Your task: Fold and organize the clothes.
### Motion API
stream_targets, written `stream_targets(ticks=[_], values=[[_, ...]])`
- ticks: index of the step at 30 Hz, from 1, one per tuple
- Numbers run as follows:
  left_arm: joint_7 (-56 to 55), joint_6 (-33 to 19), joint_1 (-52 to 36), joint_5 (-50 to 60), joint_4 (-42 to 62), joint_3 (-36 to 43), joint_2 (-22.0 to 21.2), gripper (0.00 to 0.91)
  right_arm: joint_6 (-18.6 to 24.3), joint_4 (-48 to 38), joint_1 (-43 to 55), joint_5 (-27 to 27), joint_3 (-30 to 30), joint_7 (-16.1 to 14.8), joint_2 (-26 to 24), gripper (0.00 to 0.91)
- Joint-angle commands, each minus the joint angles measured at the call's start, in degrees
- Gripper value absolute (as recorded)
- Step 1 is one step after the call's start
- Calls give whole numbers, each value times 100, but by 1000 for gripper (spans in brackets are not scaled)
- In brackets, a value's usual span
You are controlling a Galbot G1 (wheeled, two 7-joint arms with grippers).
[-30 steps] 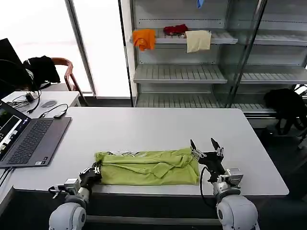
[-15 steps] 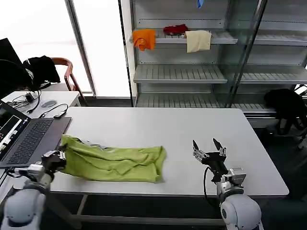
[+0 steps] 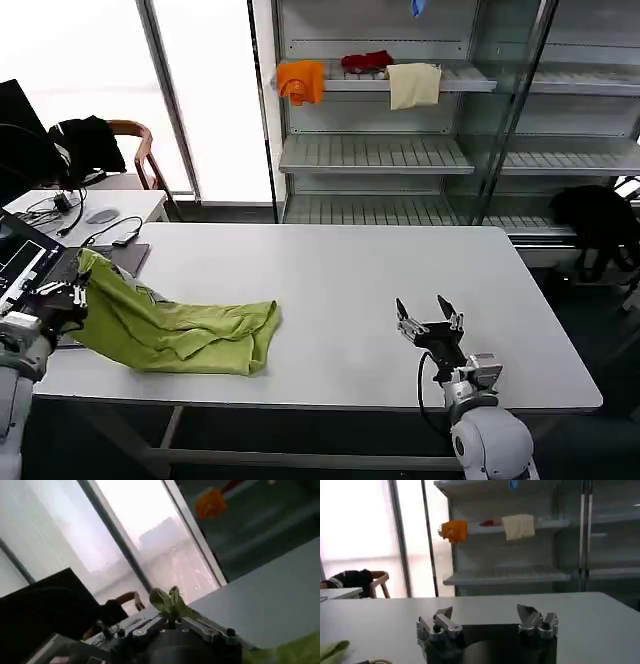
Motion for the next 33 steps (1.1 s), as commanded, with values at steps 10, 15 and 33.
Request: stream_targets(ticks=[10, 15, 33], values=[[-689, 551, -173, 1485, -185, 3028, -1879, 10, 210, -15, -354, 11, 170, -106, -34, 907], [-749, 536, -174, 1708, 43, 3165, -2042, 10, 252, -16, -387, 10, 195, -126, -41, 907], [-1102, 535, -127, 1847, 266, 3271, -2387, 907, 276, -48, -370, -20, 138, -142, 7, 907]])
